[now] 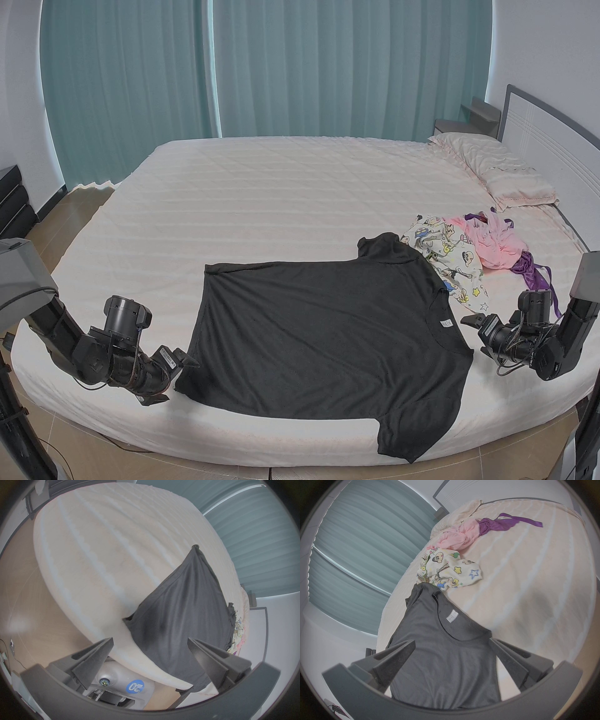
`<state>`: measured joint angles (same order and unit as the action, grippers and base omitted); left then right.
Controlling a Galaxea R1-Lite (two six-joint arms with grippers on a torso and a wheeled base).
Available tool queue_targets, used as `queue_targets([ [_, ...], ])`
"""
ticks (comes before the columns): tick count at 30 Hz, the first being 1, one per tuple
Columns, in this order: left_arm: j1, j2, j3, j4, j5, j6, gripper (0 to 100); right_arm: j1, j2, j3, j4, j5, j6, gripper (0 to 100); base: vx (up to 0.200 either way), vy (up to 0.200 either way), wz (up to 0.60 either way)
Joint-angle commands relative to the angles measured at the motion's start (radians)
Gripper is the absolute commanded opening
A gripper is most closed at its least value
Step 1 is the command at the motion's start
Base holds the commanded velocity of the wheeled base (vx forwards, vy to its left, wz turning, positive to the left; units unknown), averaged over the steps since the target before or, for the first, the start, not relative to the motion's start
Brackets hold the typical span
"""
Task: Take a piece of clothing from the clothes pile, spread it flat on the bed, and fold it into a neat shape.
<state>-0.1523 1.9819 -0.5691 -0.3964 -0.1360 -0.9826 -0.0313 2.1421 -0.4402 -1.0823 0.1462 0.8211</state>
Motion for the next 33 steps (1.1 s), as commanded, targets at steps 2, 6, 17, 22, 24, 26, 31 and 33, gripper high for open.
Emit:
queue_targets([
  [2,-0.006,0.072,-0.005,-0.022,0.039,0.001,100,0.008,0.010,0.012,-0.002,0.000,0.000,100,0.000,0.000,0.00],
  [6,-0.027,0.110,-0.001,-0.105,0.091,-0.002,100,0.019,0.012,0.017,-0.008,-0.016,0.000,100,0.000,0.000,0.00],
  [17,-0.079,0.202,-0.011,-0.223,0.226,-0.034,100,0.054,0.030,0.052,-0.100,-0.030,0.015,100,0.000,0.000,0.00],
  [22,-0.099,0.238,-0.015,-0.268,0.269,-0.033,100,0.056,0.035,0.060,-0.123,-0.037,0.016,100,0.000,0.000,0.00],
  [24,-0.108,0.256,-0.020,-0.289,0.294,-0.031,100,0.060,0.033,0.060,-0.123,-0.036,0.016,100,0.000,0.000,0.00],
  [26,-0.115,0.272,-0.020,-0.315,0.312,-0.030,100,0.062,0.033,0.061,-0.123,-0.036,0.016,100,0.000,0.000,0.00],
  [31,-0.115,0.279,-0.020,-0.337,0.323,-0.030,0,0.062,0.033,0.061,-0.123,-0.036,0.018,100,0.000,0.000,0.00],
  [33,-0.116,0.282,-0.018,-0.335,0.331,-0.028,0,0.062,0.035,0.064,-0.125,-0.037,0.016,100,0.000,0.000,0.00],
])
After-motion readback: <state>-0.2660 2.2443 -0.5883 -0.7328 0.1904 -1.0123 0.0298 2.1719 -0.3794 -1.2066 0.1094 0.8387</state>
